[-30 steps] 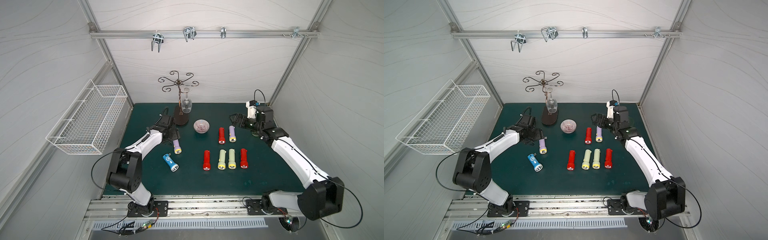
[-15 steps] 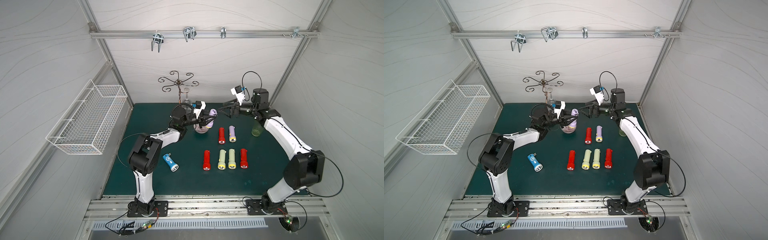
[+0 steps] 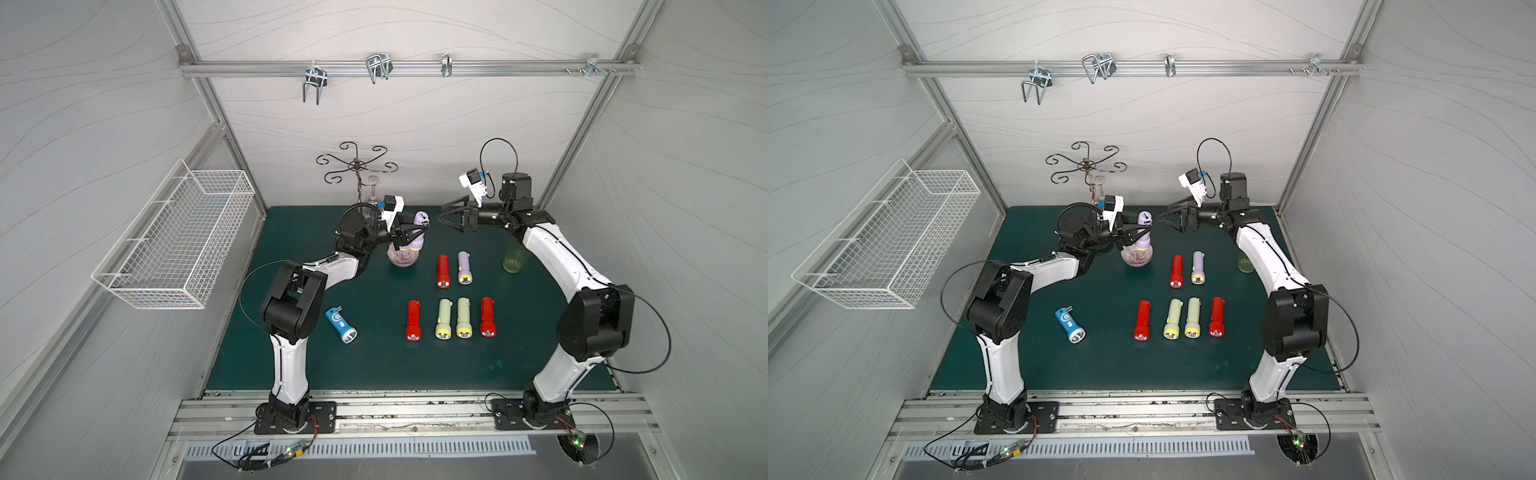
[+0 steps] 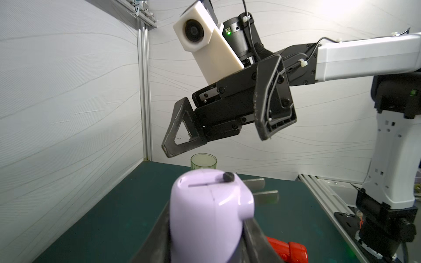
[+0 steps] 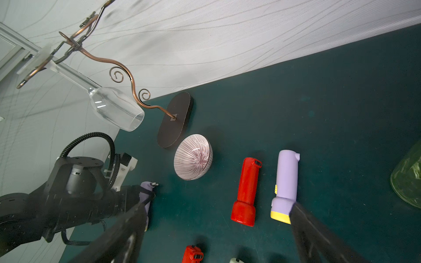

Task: Close the plug at the bottom of the flashlight
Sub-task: Pick up the flashlight from the center of the board, then close the plug of the flashlight.

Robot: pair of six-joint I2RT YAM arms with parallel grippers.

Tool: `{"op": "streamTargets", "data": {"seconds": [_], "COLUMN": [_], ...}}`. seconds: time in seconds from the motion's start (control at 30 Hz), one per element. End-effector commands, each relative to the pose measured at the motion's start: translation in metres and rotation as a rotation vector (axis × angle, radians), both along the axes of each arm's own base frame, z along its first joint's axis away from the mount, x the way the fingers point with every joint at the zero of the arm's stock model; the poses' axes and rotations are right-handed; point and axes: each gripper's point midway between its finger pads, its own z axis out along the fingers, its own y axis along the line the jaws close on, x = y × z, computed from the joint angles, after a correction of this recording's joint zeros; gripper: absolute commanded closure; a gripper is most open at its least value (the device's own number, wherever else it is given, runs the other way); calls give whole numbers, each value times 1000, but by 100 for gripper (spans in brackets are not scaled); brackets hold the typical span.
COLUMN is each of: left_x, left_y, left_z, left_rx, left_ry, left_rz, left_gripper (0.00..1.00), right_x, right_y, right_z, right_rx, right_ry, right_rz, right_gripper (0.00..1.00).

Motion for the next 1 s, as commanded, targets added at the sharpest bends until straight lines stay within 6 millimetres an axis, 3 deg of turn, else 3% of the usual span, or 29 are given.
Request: {"op": "streamTargets", "data": {"seconds": [0.0,0.27,0.47,0.63,0.83,0.97], "left_x": [7,7,8,10,7,7], "left_y": [-4,-3,-2,-1,-1,-2], "left_z": [1,-8,-14,-15,-18,-11], "left_rx": [3,6,18,30,36,24], "left_ry": [-7,3,30,46,75,69], "left_rz": [-17,-23,-33,-41,-47,-56], "left_gripper": [54,63,51,51,63,79], "right_x": [1,2,1,1,1,2], "right_y": [0,5,3,-3,-9,-11], "right_z": [13,5,6,7,7,8], "right_rx": [33,42,33,17,2,-5], "right_ry": [-58,-23,-25,-25,-30,-36], "right_rz": [14,43,36,7,-26,-38], "right_gripper": [1,1,1,1,1,1]}}
